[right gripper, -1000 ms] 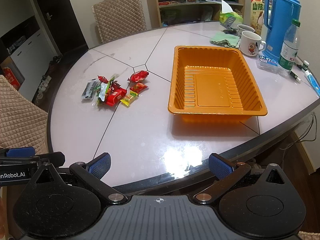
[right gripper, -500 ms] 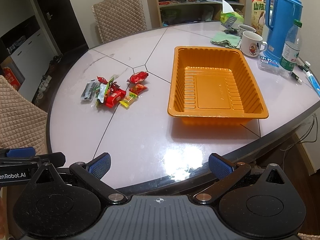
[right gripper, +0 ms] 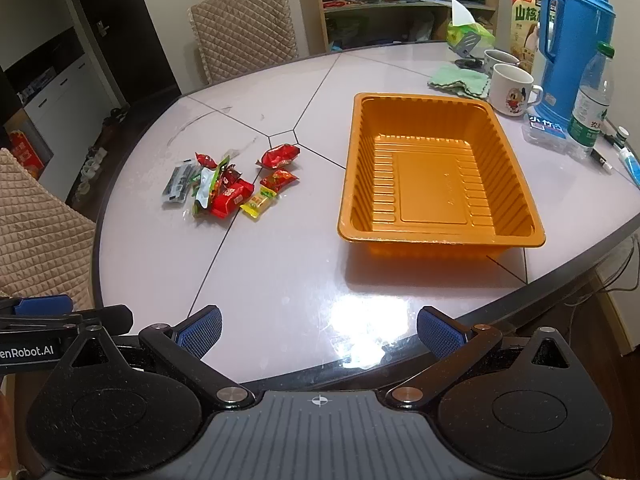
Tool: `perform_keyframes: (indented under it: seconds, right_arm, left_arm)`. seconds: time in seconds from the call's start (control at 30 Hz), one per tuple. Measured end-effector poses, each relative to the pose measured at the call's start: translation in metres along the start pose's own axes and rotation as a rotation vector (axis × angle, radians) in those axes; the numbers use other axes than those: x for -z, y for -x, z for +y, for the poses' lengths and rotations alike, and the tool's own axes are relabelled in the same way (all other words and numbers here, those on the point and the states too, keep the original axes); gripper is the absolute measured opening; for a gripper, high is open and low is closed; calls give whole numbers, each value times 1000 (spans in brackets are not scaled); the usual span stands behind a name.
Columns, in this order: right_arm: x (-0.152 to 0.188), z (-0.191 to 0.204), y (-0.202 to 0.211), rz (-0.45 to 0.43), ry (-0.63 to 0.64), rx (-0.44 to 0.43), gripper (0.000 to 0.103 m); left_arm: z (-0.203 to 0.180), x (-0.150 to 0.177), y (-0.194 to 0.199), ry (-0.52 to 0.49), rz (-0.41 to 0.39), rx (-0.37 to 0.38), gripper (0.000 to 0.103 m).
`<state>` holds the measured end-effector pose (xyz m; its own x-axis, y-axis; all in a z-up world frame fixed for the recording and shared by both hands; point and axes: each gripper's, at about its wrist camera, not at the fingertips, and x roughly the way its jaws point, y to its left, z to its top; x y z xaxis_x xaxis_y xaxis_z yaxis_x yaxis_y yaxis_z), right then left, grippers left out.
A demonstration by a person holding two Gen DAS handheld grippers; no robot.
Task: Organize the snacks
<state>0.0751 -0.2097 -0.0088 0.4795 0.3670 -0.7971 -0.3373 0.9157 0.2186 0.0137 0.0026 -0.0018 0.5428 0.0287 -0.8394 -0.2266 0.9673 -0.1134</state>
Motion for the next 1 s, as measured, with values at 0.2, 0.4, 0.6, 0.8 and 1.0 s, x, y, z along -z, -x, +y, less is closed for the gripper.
perform_keyframes:
  seconds: [0.2,0.4,0.6,0.8,1.0]
  right_arm:
    - [-5,-4,-6,6,10,-13,103]
    - [-13,-11,-12,7,23,-45,103]
    - [-24,-19,-13,-52,46,-109,103]
    - [-37,-35,-16,-122,43,-184,103]
    - [-52,-40,-31,-116,83,-254,103]
  left_arm:
    - [-4,-3,-3,16,4,-13,89]
    - [-7,-8,-10,42,7,-26,89]
    - [-9,-15,-16,88,3,-45,89]
    - [-8,-23,-19,138,-24,-96,89]
    - [-3,-29,-21,169,-59,-154,89]
